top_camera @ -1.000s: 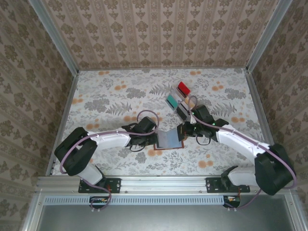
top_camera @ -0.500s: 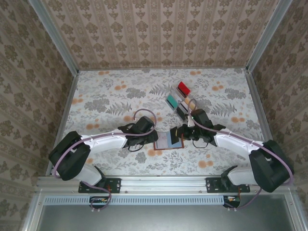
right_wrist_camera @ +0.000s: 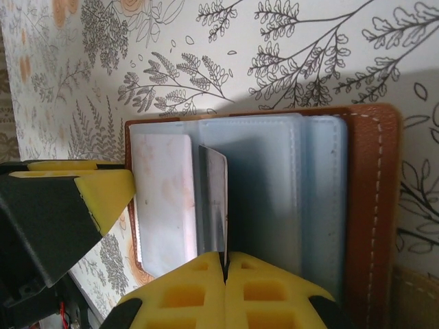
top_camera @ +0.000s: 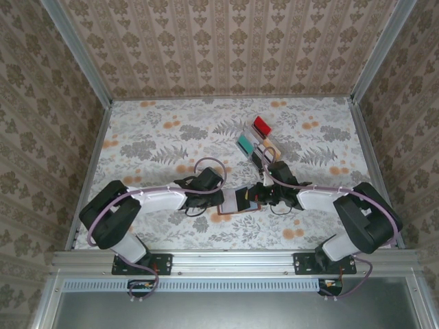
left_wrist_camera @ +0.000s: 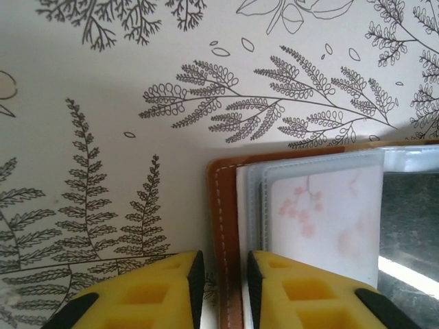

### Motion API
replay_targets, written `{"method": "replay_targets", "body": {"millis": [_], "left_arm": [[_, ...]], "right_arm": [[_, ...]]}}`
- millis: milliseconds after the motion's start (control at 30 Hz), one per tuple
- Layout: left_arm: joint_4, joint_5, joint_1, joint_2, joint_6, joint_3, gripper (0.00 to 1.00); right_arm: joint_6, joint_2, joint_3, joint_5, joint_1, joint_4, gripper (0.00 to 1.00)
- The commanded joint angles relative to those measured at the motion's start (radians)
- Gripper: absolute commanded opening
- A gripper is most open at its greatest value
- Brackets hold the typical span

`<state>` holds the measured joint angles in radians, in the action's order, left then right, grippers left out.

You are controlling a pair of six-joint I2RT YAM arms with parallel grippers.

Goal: Put the credit cards into the card holder
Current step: Insert the credit card into the card slot.

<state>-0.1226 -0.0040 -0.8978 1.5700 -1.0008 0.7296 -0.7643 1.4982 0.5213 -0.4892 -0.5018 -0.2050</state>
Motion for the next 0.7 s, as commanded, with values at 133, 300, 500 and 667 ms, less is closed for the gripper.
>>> {"method": "replay_targets", "body": {"millis": [133,300,500,667], "left_arm": [[0.007,0.021,-0.014,0.050,0.008,0.028,0.22],[0.002,0.023,-0.018,0.065,0.011,0.034,0.20],[0.000,0.017,-0.022,0.070,0.008,0.041,0.21],[0.000,0.016,-0.022,0.070,0.007,0.045,0.21]], "right_arm": [[-0.021,0.079,-0.032,-0.045,-0.007,-0.106,0.00],[-0.027,0.113,-0.026,-0.078,-0.009,-0.159,0.00],[-0.022,0.129,-0.008,-0.074,-0.018,-0.140,0.00],[-0.029,0.116,-0.006,-0.078,-0.026,-0.121,0.00]]}}
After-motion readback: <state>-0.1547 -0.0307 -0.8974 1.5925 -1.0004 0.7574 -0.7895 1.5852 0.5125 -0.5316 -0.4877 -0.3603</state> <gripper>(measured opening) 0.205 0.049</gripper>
